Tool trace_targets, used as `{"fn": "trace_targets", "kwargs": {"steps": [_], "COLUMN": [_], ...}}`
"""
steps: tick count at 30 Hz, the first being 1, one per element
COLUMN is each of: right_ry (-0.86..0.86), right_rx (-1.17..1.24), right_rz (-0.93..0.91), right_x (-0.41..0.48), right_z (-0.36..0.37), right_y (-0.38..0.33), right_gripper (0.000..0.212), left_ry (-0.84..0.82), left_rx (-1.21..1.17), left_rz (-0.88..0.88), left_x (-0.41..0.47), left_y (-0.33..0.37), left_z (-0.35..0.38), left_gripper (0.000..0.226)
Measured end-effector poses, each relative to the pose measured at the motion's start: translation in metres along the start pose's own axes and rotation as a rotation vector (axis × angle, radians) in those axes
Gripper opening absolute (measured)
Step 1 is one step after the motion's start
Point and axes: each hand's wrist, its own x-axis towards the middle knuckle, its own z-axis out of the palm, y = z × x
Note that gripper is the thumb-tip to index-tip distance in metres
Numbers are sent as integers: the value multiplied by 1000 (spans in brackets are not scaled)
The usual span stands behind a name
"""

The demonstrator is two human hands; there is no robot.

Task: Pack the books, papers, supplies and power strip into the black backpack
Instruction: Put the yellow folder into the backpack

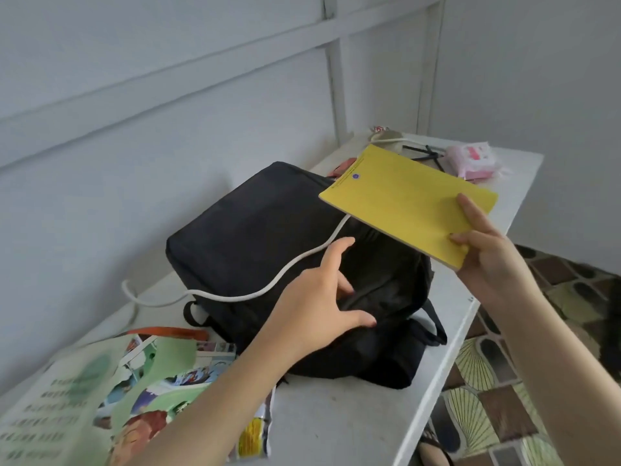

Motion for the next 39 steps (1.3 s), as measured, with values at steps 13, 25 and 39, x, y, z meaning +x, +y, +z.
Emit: {"fn": "trace_targets", "kwargs": {"steps": [13, 25, 39], "right_ry": [-10, 9, -14], "right_rx": [33, -231, -161], "right_rz": [26, 134, 103], "right_x": [-6, -1, -1], "right_z": [-2, -2, 0], "right_y": [5, 16, 16], "right_gripper": [55, 57, 58], "left_ry": [317, 388, 131], "left_rx": [-68, 96, 485], "left_rz": [-359, -12, -39], "left_x": [44, 27, 18], "left_y": [-58, -51, -52], "left_z": [-75, -64, -47], "left_gripper": [78, 47, 22]}}
